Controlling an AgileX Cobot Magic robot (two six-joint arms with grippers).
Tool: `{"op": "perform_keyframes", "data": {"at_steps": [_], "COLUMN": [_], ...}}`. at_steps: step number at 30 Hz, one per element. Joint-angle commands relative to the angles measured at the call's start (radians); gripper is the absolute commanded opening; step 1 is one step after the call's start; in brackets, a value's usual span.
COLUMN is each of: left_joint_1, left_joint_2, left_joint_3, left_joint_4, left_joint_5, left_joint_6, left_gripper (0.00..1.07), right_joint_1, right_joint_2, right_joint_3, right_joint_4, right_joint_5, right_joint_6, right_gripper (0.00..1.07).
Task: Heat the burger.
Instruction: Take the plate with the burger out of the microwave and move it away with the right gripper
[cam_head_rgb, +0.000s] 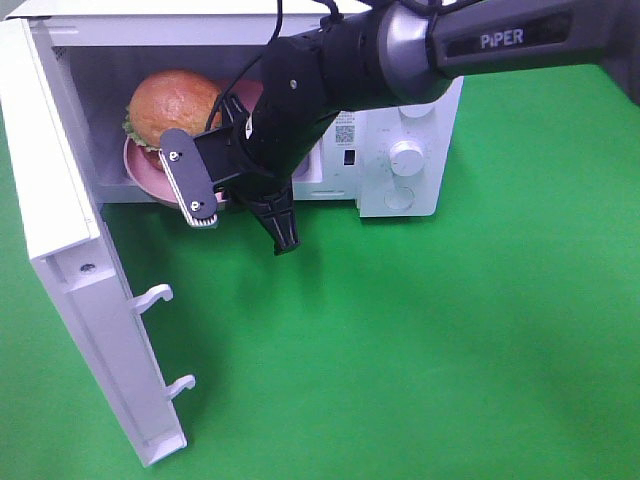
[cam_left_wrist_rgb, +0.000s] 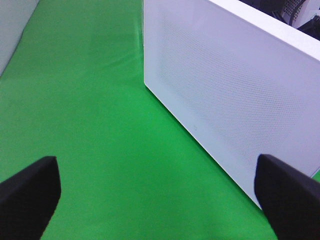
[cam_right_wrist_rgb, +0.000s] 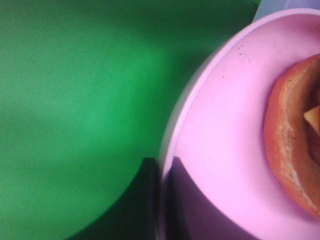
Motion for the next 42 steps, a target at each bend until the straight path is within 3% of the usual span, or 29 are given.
{"op": "perform_keyframes", "data": {"at_steps": [1, 15, 26, 30, 42], "left_joint_1": [0.0, 0.0, 0.0, 0.0, 0.0], "left_joint_2": [-0.017, -0.017, -0.017, -0.017, -0.017], "left_joint_3": [0.002, 0.002, 0.002, 0.002, 0.002], "left_joint_4": [-0.001, -0.001, -0.002, -0.001, -0.001], "left_joint_5": [-0.003, -0.003, -0.003, -0.003, -0.002], "left_joint_6": [-0.001, -0.001, -0.001, -0.001, -0.001], "left_gripper": [0.98, 0.98, 0.98, 0.98, 0.98], "right_joint_1": [0.001, 0.013, 0.033, 0.036, 0.036], "right_joint_2": [-0.058, -0.151, -0.217, -0.26, -0.376], "right_joint_3": [0.033, 0.179, 0.257, 0.318, 0.438], "right_joint_4": [-0.01, 0.014, 0.159, 0.271, 0.365], "right_joint_5": [-0.096, -0.135, -0.128, -0.113, -0.104], "right_joint_6": [-0.034, -0.036, -0.066, -0.168, -0.239], "right_gripper": [0.0, 0.0, 0.0, 0.0, 0.0]}}
